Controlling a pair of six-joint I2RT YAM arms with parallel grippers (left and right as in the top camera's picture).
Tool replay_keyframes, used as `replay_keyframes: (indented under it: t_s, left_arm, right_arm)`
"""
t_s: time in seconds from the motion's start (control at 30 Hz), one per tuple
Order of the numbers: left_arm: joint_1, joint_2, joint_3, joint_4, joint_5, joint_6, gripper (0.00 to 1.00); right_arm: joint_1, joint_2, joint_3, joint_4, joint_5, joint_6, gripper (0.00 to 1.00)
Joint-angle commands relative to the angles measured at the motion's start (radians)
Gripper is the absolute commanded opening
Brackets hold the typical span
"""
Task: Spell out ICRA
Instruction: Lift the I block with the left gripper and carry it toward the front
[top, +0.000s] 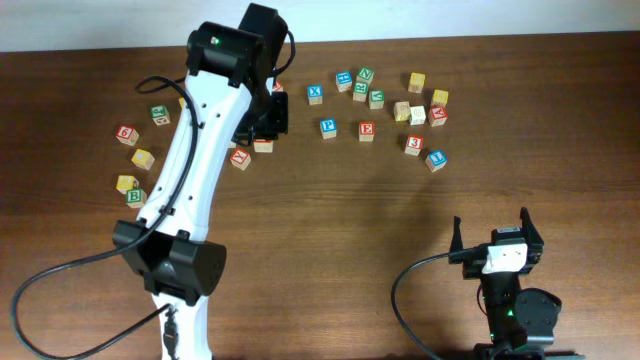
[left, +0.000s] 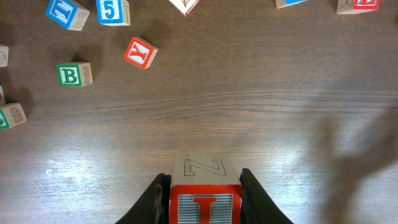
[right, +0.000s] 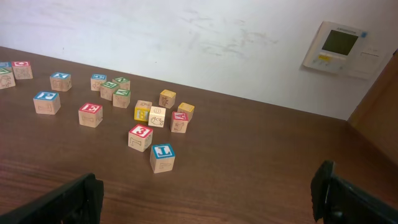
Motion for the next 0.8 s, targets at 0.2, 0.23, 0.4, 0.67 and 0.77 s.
replay_keyframes:
  t_s: [0.2, 0.23, 0.4, 0.67, 0.77]
  left_arm:
    - [-0.002, -0.225, -0.303, -0.004, -0.007, 0.014, 0.22]
    - [-0.002, -0.239, -0.338, -0.004, -0.007, 0.003, 0.21]
    - [-0.002, -0.303, -0.521, 0.004, -0.011, -0.034, 0.13]
    - [-0.002, -0.325, -0.748, 0.120, -0.011, -0.087, 0.13]
    - [-0.002, -0.326, -0.838, 0.191, -0.011, -0.095, 0.11]
  right_arm:
    - [0.000, -0.006, -0.005, -0.004, -0.009, 0.004, 0.98]
    - [0.000, -0.006, -0.005, -0.004, -0.009, 0.004, 0.98]
    - [0.000, -0.006, -0.005, -0.004, -0.009, 0.004, 0.98]
    - [0.000, -0.006, -0.005, -0.004, -0.008, 0.004, 0.98]
    - [0.000, -0.006, -0.005, -0.004, -0.009, 0.004, 0.98]
